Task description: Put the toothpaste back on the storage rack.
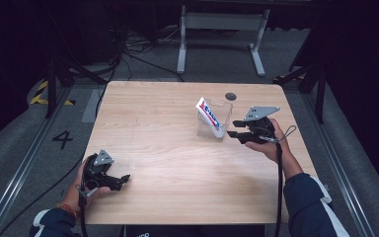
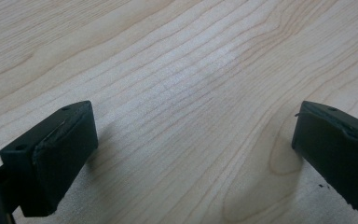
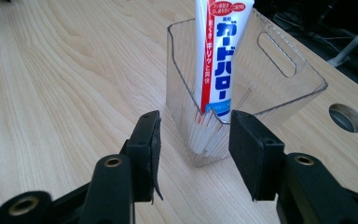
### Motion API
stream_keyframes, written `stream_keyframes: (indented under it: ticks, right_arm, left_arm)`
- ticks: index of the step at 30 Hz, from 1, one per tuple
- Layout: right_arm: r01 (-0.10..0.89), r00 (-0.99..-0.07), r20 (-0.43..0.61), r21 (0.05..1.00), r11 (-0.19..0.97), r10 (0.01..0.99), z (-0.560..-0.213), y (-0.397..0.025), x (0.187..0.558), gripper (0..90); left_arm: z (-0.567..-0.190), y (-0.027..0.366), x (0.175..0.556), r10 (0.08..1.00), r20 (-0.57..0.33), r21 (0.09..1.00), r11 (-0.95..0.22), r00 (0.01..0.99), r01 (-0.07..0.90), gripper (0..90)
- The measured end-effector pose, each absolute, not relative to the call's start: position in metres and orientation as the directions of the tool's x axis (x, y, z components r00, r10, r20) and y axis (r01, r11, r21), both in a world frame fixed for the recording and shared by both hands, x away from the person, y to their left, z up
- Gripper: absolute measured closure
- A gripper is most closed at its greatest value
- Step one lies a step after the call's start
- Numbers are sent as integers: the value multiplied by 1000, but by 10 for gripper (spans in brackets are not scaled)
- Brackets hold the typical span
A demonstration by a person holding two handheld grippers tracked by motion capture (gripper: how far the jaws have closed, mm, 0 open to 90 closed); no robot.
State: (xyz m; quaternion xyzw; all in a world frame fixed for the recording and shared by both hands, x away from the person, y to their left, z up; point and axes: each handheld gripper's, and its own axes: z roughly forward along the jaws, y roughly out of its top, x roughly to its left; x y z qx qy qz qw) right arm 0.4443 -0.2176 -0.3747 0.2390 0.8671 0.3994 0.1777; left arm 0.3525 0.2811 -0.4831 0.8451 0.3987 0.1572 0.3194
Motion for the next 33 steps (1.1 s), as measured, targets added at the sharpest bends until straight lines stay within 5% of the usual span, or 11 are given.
stream_keyframes:
  ticks: [18,33]
  right_arm:
    - [284,-783,-186,743,606,594,-384,-225,434,338]
    - [302,-775,-210,706,641,596,-398,-234,422,306]
  left_arm:
    - [-483,281,353,775,11,665,-478,632,573,5]
    - [-483,281,352,775,11,666,-477,632,574,5]
